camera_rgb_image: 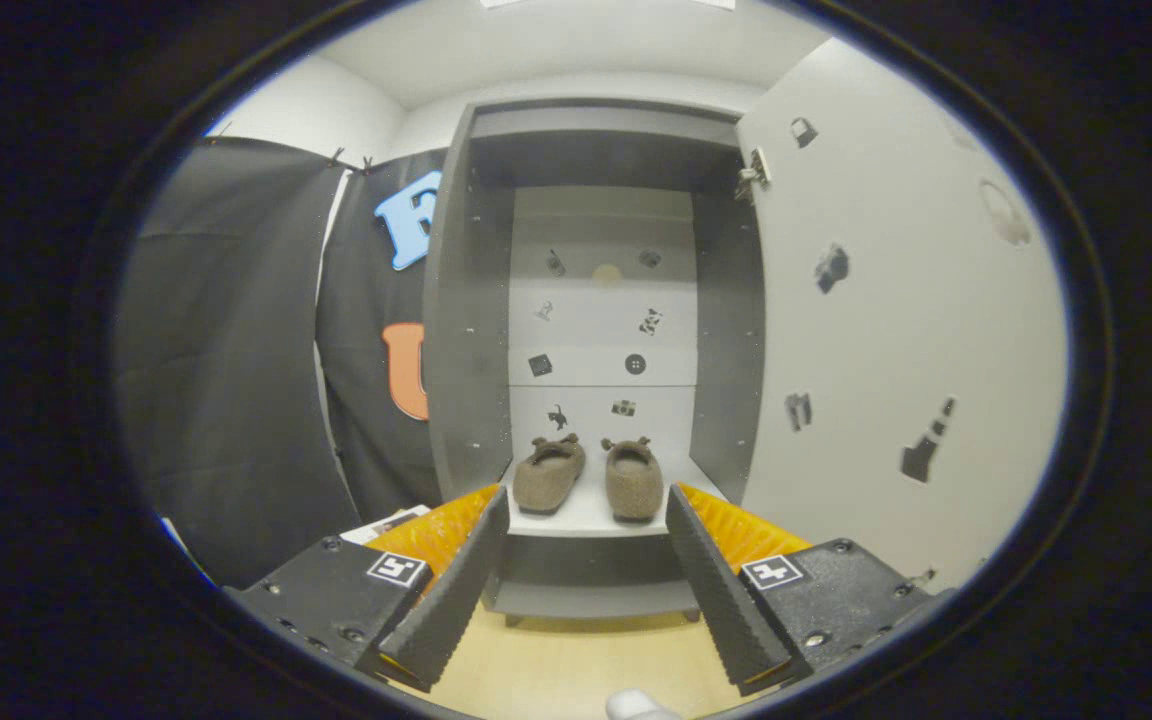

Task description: Open the shoe cabinet door, grab the shoes and put them into the shoe cabinet, then close the shoe cabinet door.

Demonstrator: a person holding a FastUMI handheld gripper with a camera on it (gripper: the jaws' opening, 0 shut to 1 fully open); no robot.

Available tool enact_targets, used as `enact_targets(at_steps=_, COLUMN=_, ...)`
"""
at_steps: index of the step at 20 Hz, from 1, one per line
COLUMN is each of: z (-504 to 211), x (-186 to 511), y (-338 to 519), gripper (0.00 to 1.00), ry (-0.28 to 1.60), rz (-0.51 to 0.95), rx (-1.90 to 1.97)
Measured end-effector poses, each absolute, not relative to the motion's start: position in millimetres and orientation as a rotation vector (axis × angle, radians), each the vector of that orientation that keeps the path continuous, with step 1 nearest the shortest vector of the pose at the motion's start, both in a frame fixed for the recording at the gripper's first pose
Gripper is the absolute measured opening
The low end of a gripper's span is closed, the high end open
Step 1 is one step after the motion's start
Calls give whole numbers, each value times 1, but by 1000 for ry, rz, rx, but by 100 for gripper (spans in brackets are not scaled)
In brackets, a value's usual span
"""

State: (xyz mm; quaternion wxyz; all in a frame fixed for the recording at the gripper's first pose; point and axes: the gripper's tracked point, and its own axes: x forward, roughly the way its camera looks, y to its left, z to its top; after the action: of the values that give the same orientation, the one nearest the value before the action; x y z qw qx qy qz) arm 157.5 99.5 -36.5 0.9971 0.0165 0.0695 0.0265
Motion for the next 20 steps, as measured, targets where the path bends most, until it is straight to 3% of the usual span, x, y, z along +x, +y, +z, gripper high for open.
enact_targets(at_steps=11, z=-36, x=-16, y=-3, gripper=100, ry=149, rz=-1, rx=70)
enact_targets(at_steps=20, z=-34, x=-47, y=-176, gripper=100, ry=148, rz=-107, rx=109)
